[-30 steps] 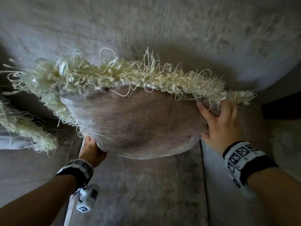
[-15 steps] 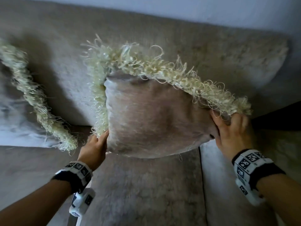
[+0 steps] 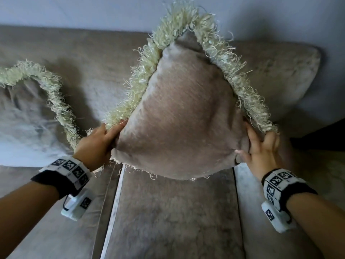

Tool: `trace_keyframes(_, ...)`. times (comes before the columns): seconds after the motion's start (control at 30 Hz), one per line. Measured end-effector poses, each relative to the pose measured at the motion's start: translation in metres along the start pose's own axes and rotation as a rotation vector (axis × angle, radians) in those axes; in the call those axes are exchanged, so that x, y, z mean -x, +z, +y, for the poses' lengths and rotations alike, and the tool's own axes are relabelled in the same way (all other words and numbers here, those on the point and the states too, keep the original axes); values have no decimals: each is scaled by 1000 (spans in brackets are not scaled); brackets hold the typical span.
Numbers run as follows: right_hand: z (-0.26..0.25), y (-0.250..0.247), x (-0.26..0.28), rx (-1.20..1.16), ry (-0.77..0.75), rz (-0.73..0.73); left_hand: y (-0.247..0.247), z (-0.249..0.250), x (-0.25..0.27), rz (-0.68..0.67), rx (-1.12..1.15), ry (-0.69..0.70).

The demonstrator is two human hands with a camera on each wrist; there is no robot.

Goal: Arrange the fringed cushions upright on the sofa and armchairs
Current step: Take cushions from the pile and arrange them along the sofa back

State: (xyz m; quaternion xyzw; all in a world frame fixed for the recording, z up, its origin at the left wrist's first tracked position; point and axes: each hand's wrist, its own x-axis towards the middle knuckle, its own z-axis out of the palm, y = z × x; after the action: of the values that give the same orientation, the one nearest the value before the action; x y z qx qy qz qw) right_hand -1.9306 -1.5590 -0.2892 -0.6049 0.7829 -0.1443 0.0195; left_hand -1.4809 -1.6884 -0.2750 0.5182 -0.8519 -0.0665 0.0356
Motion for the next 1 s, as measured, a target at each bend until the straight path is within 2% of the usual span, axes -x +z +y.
trace_keyframes(0.2,6,38,5,43,92,-101,52,12,-11,-99,20,-115)
trace_keyframes(0.47,12,52,-6,70,119,-76,77,7,-24,-40,-49,-168)
trace_keyframes(0.7,29,54,-13,154,79,-31,80,-6,-35,2,-83,-133)
trace_keyframes(0.9,23,50,-2,108,121,-13,63,-18,-26,88,-155,13)
trace_keyframes(1.0,8,40,6,55,42,58,54,-14,-19,153,-150,122)
